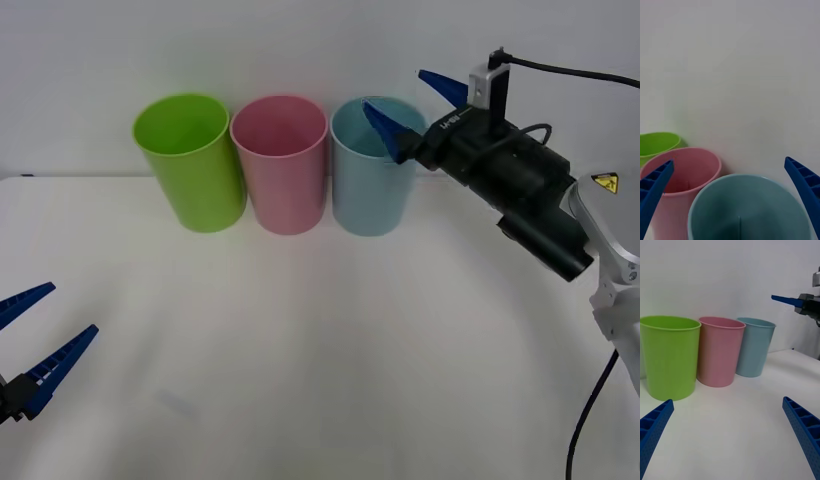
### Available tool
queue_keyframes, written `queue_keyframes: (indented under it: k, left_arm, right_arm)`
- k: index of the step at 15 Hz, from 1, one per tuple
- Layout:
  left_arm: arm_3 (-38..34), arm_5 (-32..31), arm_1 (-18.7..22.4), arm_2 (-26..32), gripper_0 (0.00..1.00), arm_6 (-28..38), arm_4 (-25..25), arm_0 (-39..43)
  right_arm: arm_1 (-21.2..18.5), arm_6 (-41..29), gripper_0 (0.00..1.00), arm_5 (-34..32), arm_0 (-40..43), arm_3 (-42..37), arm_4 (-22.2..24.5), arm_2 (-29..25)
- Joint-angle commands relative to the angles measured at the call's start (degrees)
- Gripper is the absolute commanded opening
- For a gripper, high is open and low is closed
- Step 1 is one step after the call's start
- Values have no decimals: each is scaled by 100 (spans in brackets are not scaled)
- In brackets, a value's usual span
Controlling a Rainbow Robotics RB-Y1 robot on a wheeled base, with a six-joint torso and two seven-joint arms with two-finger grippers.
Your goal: Grasp the object on the table and drop it into the matching bin: aluminum can to the light blue bin, PET bottle to the pink bin.
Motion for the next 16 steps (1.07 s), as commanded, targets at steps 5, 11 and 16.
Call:
queue_keyframes:
  k: [5,11,16]
  left_arm:
    - [0,0,0,0,100,0,0,0]
    - [0,0,0,0,100,0,0,0]
    - [0,0,0,0,100,0,0,0]
  right_arm:
    - [-560,37,100,-307,1416,-1385,-363,1]
    - [-683,240,100,-1256,2603,-1939,-399,-439]
    - [-665,864,100,-2364,3464,-2001,-399,-1037]
